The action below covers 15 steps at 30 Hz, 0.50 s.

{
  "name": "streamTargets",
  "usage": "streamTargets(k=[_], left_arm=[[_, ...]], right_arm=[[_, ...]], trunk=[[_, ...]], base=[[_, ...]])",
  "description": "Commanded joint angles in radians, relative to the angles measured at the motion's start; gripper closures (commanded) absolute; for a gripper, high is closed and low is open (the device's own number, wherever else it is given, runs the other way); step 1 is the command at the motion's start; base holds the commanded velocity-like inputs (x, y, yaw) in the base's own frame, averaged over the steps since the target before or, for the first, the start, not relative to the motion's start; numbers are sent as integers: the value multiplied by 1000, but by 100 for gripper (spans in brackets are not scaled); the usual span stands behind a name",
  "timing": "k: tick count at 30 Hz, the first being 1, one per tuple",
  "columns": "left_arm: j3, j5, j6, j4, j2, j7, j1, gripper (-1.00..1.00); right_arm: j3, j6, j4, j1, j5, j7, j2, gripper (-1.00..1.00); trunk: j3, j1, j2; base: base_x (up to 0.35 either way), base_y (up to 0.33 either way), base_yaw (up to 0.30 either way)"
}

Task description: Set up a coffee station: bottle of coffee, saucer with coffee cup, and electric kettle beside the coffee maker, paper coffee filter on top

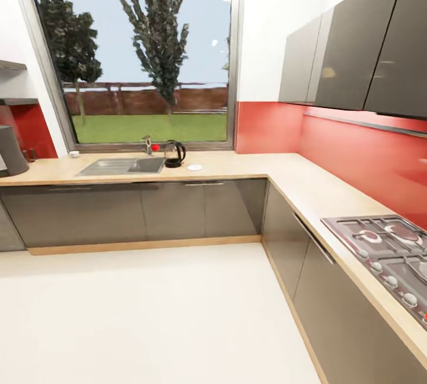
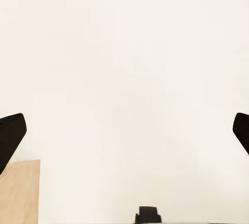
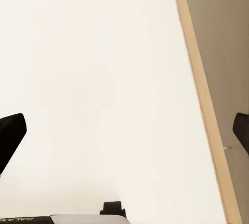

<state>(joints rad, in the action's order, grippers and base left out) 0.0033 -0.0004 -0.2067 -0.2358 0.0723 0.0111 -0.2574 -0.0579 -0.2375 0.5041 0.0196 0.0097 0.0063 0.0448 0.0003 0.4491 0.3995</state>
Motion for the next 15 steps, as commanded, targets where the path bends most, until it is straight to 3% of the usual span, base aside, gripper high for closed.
streamTargets(k=[1, 5, 15], left_arm=[[0, 1, -3, 1, 4, 2, 0, -100], [29, 20, -3, 1, 12, 2, 0, -100], [40, 25, -4, 1, 20, 1, 0, -100]], right_arm=[[-2, -3, -1, 0, 1, 0, 0, -100], [-2, -4, -1, 0, 1, 0, 0, -100], [-2, -5, -1, 0, 1, -1, -1, -100]], trunk=[[0, 1, 0], [0, 1, 0], [0, 1, 0]], base=[[338, -8, 0], [338, -3, 71], [338, 0, 250]])
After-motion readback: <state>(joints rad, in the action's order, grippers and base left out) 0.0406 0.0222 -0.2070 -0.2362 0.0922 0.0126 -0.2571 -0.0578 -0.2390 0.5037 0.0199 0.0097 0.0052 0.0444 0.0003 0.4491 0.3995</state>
